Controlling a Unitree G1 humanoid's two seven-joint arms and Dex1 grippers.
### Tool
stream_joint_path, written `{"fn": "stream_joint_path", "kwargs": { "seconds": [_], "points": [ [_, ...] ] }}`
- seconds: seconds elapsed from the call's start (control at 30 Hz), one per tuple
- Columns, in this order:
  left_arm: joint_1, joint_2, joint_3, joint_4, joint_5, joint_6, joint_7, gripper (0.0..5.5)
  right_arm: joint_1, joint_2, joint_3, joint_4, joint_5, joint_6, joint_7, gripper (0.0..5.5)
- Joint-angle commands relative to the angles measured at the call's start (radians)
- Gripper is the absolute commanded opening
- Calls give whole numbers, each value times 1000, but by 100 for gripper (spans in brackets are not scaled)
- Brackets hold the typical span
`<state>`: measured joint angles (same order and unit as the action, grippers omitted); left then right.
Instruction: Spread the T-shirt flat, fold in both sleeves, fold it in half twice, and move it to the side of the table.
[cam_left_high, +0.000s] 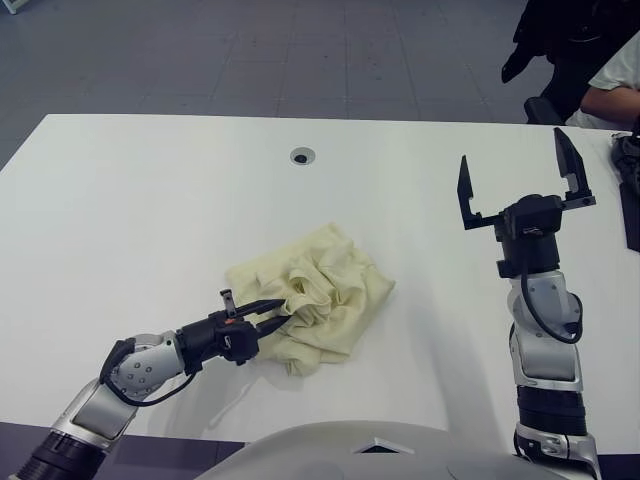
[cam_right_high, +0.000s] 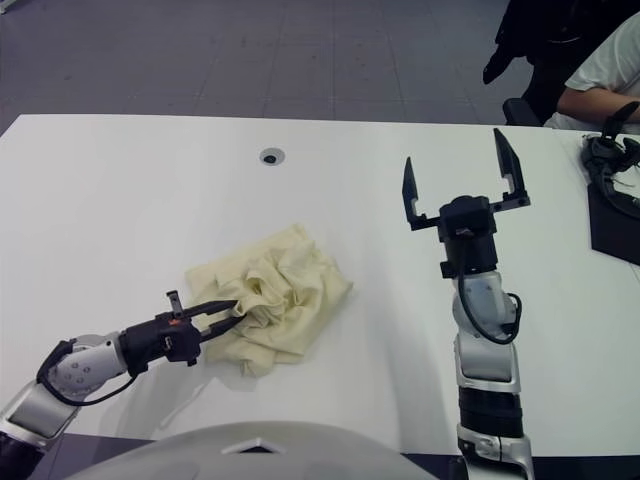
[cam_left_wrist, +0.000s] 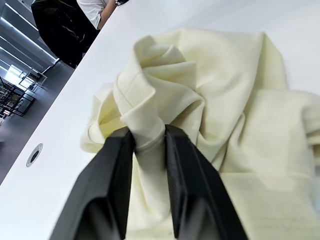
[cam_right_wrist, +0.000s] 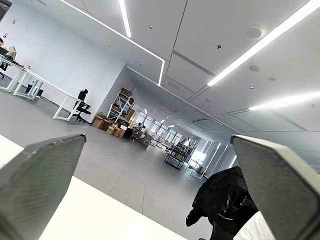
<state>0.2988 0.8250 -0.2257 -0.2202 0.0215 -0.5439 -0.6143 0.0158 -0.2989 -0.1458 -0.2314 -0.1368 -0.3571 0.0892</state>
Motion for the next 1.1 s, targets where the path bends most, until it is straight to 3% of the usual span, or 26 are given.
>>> {"fn": "stream_joint_path", "kwargs": {
  "seconds": [0.03, 0.1, 0.3, 0.5, 0.7, 0.9, 1.1],
  "points": [
    [-3, -11, 16, 7, 26, -12, -10, 31, -1, 3, 12, 10, -10, -4, -1, 540],
    [-2, -12, 25, 1, 27, -14, -12, 1, -2, 2, 17, 15, -12, -6, 0, 540],
    [34, 57, 113, -183, -99, 54, -83, 1, -30, -40, 82, 47, 13, -3, 99, 540],
    [207, 224, 187, -421, -175, 137, -249, 1, -111, -152, 248, 79, 177, 25, 456, 540],
    [371, 338, 186, -544, -51, 161, -393, 1, -236, -232, 429, 100, 232, 142, 785, 540],
    [363, 337, 165, -507, 90, 151, -421, 1, -358, -280, 606, 78, 210, 268, 1064, 540],
    [333, 311, 110, -485, 150, 143, -418, 1, -455, -256, 699, -15, 201, 378, 1176, 540]
  ]
}}
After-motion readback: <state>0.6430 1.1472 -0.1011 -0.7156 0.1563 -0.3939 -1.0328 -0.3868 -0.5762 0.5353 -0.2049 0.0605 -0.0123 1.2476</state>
